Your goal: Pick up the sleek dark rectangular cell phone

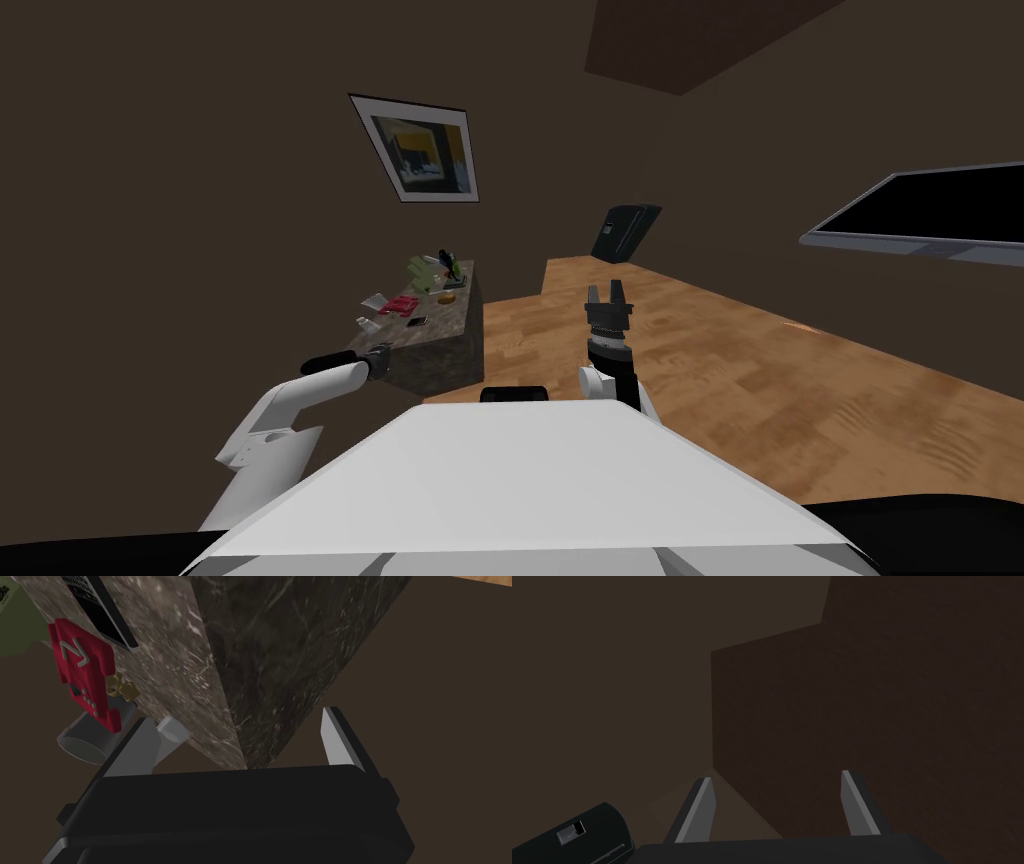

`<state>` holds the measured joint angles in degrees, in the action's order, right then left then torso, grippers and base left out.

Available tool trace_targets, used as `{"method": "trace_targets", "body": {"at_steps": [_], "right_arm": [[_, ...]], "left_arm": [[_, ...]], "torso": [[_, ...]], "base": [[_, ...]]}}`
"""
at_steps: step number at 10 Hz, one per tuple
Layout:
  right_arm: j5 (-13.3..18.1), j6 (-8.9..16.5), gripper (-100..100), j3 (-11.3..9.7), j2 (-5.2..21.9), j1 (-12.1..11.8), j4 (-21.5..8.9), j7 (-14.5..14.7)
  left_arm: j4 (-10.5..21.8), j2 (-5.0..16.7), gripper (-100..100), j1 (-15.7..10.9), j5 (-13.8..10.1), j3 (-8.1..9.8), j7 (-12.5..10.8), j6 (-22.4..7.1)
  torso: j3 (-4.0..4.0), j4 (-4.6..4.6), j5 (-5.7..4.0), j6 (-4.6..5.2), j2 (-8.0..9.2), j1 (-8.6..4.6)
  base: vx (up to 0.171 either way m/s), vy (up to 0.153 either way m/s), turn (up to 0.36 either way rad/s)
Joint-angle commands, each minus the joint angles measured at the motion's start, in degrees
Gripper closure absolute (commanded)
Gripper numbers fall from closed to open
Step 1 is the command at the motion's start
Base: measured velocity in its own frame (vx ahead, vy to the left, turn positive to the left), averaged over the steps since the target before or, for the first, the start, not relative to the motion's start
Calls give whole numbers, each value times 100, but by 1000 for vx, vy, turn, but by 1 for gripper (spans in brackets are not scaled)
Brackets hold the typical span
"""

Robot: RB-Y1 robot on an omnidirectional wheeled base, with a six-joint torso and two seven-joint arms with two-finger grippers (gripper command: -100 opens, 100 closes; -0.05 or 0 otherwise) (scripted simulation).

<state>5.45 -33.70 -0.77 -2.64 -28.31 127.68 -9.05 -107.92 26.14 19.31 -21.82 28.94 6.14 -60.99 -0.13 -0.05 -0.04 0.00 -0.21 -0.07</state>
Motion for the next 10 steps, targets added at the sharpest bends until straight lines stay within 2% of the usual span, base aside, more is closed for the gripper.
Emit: {"method": "trace_targets", "body": {"at_steps": [1, 2, 3, 5, 6, 7, 8, 9, 10], "right_arm": [[0, 0, 0, 0, 0, 0, 0, 0], [0, 0, 0, 0, 0, 0, 0, 0], [0, 0, 0, 0, 0, 0, 0, 0], [0, 0, 0, 0, 0, -1, 0, 0], [0, 0, 0, 0, 0, 0, 0, 0], [0, 0, 0, 0, 0, -1, 0, 0], [0, 0, 0, 0, 0, -1, 0, 0], [0, 0, 0, 0, 0, -1, 0, 0], [0, 0, 0, 0, 0, -1, 0, 0]], "left_arm": [[122, 132, -100, -41, -74, 148, 62, -286], [122, 132, -100, -41, -74, 148, 62, -442], [246, 254, -100, -80, -140, 280, 129, -630], [246, 254, -100, -80, -140, 280, 129, -852], [370, 375, -100, -117, -204, 406, 201, -1045], [370, 375, -100, -117, -204, 406, 201, -1193], [492, 492, -100, -151, -266, 524, 277, -1367], [492, 492, -100, -151, -266, 524, 277, -1524], [612, 606, -100, -183, -326, 633, 356, -1686]], "torso": [[0, 0, 0, 0, 0, 0], [-3, 0, -1, 0, -7, -7], [-6, -2, -2, 0, -11, -7], [-16, -6, -1, 1, -28, -4], [-6, -3, 2, 0, -10, 8], [-7, -2, 1, 0, -14, 5], [-9, -3, 1, 1, -17, 3], [-18, -6, 1, 0, -33, 2], [-20, -8, 1, 1, -35, 1]], "base": [[75, -52, -4], [91, -54, 8], [134, -66, 1], [95, -22, 3], [90, -22, -7], [102, -28, 5], [156, -30, -4], [149, -33, 2], [150, -30, -6]]}}
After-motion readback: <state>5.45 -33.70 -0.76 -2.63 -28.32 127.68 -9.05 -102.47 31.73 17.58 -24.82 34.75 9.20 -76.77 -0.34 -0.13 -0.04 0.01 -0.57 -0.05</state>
